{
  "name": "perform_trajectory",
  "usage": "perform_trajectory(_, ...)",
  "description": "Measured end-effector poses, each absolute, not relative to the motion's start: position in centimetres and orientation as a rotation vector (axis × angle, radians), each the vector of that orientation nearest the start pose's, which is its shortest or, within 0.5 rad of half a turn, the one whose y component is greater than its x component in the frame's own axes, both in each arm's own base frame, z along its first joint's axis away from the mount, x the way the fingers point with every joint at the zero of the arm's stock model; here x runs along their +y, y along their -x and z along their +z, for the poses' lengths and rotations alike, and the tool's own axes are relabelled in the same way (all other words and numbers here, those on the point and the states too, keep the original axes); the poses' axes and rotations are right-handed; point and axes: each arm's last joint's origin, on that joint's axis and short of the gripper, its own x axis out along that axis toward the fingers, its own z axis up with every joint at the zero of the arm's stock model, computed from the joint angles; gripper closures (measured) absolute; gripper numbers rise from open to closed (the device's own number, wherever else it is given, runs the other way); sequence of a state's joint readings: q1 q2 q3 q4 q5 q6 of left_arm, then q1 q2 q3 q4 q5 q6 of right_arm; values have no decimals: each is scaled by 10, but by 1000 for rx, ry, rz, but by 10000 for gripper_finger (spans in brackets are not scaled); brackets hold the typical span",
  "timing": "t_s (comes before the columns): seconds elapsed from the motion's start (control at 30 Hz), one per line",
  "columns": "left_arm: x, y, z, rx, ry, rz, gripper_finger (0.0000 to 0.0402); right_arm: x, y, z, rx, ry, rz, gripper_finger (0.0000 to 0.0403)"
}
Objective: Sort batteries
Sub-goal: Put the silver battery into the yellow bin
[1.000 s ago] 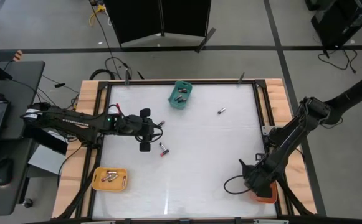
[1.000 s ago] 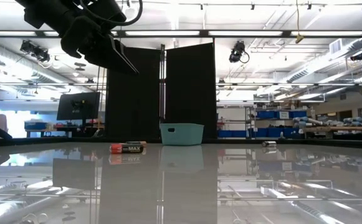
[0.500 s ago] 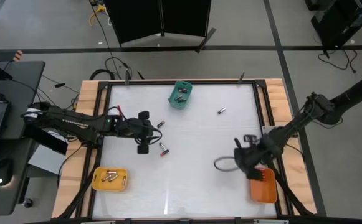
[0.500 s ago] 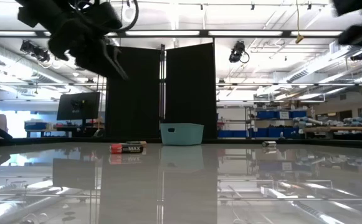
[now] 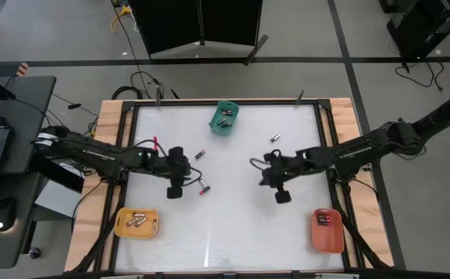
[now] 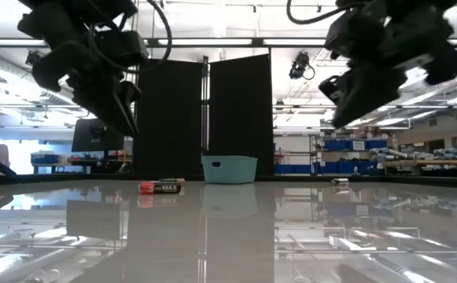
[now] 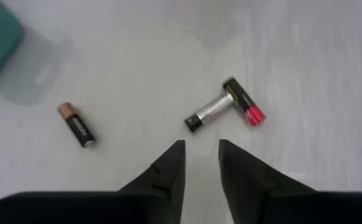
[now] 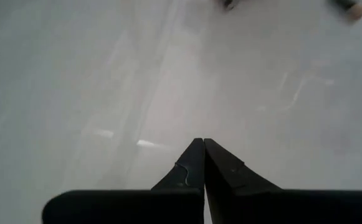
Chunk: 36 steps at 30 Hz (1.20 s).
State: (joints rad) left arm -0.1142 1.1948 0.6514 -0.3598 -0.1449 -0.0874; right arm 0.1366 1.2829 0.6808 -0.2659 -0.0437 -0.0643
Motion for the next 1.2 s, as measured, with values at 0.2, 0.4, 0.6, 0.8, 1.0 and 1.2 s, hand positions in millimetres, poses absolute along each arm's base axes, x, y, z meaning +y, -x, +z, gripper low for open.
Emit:
perform_trajectory(0.2,-20,-241,197,950,-96,-28,379,18,-249,188,690,157,160,394)
perform_trajectory(0.4,-14,-260,202,1082,-143,-97,382,9,-253,189,553,203,133,394)
perform_trajectory(0.6,-14,-279,202,1151,-246,-171,345,7,-252,187,516,221,127,394)
perform_trajectory(0.8,-15,-299,196,1169,-248,-228,292,7,-245,175,497,217,125,394)
perform_trajectory(1.0,-7,-308,178,1235,-250,-259,252,7,-237,165,476,198,118,394)
perform_trajectory(1.2,5,-312,165,1264,-274,-268,243,7,-235,162,472,185,114,394)
